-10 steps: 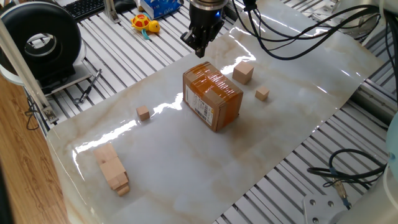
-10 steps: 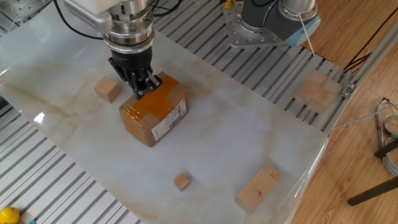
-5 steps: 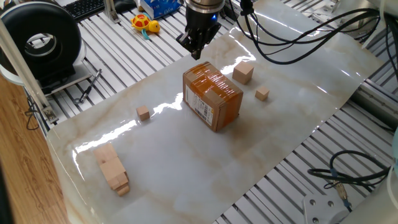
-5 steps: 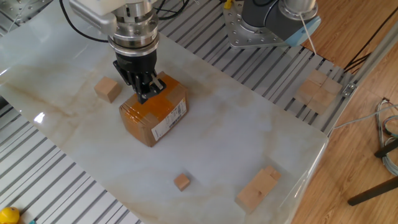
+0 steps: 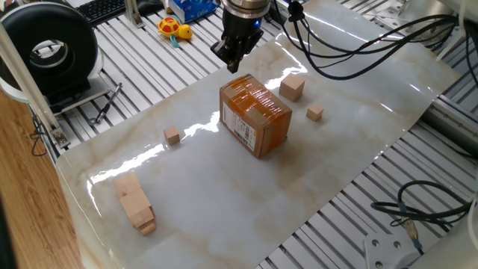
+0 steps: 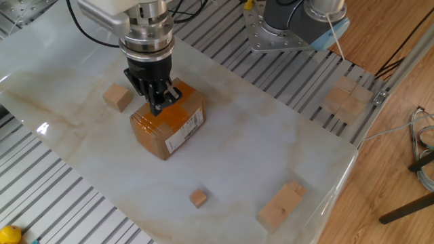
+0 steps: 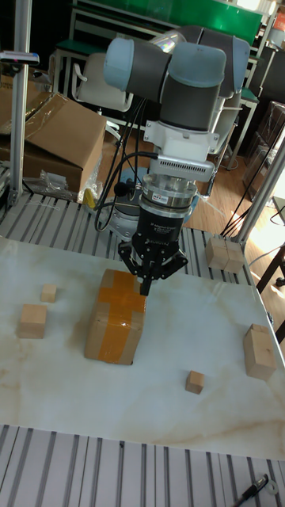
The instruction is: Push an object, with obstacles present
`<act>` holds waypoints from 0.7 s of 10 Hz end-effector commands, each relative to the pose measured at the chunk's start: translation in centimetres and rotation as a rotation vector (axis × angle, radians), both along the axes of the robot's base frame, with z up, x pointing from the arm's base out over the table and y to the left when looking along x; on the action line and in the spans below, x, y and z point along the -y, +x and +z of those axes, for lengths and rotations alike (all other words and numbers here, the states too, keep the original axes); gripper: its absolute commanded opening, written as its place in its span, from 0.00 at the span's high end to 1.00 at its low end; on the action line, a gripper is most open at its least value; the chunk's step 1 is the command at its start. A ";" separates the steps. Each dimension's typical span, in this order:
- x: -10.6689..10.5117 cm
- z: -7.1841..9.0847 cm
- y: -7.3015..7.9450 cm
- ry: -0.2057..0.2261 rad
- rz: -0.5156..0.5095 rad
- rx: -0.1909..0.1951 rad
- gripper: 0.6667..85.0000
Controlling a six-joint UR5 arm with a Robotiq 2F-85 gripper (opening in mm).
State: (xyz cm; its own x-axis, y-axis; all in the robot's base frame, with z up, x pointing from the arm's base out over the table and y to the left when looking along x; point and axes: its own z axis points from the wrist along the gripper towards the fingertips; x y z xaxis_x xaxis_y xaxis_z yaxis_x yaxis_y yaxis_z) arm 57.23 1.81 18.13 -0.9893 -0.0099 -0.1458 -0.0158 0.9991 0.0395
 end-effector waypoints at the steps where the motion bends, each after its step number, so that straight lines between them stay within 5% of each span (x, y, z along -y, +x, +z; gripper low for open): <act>1: 0.6 0.0 -0.2 -0.018 -0.012 -0.007 0.99; 2: -0.2 0.2 0.6 0.014 -0.006 0.024 0.99; 3: 0.3 0.3 1.3 -0.018 0.059 0.053 0.99; 6: -1.4 0.5 1.8 0.038 0.110 0.078 0.99; 7: -0.1 0.4 1.7 -0.013 0.116 0.073 0.99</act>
